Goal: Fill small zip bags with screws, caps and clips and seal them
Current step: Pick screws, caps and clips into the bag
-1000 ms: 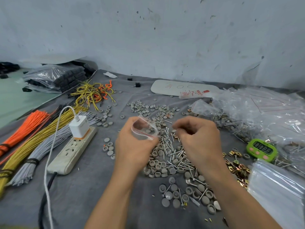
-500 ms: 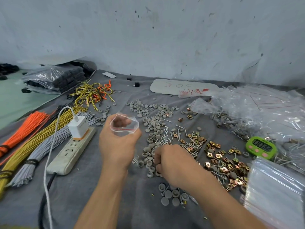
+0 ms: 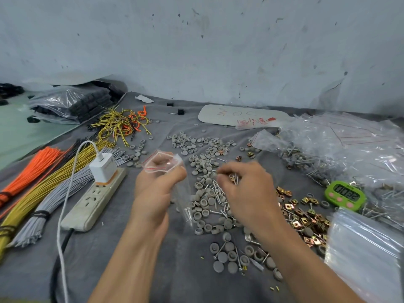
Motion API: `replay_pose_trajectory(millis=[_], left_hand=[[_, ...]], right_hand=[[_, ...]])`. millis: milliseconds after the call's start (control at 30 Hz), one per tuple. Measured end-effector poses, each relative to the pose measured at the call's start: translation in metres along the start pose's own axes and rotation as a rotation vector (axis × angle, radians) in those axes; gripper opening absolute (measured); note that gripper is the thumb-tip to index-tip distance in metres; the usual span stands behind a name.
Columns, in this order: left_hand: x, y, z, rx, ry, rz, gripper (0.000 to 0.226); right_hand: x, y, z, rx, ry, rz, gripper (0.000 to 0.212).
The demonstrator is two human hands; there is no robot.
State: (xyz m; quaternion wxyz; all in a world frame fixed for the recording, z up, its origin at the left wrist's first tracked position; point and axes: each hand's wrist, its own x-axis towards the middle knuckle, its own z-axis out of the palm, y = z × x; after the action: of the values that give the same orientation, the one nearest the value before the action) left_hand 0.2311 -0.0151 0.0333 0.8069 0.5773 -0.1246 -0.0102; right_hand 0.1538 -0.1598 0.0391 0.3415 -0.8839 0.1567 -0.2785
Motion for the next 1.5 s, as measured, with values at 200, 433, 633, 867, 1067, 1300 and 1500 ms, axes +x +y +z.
replay_pose_trajectory(millis=[200,433,633,867,1067,1300,1500], left_hand=[[-0.013,-0.006,0.011,0.621,-0.107,0.297,0.039],[-0.009,-0.008,0.013,0.555,-0.141,0.277,0.037],[0.002,-0.005,0.002,0.112,0.019,0.119,0.036],[0.006,-0.003,-0.003,-0.124,0.060,0.014,0.035],[0.003,-0.003,-0.002,0.010,0.093,0.081,0.039],[-0.011,-0.007,0.009,0.747,-0.021,0.298,0.040],[-0.014,-0.009,0.019,0.799,-0.128,0.240,0.032]], right_hand=[[0.002,-0.016,-0.007,0.251,0.052,-0.151,0.021],[0.006,-0.010,0.003,0.299,0.027,-0.066,0.021],[0.001,0.009,0.000,0.012,-0.061,-0.003,0.021],[-0.017,0.002,0.019,-0.464,-0.561,-0.150,0.011],[-0.016,0.004,0.018,-0.439,-0.472,-0.171,0.009],[-0.003,-0.010,-0.002,0.228,0.167,-0.103,0.021],[0.003,-0.016,0.006,0.139,-0.055,-0.127,0.028]])
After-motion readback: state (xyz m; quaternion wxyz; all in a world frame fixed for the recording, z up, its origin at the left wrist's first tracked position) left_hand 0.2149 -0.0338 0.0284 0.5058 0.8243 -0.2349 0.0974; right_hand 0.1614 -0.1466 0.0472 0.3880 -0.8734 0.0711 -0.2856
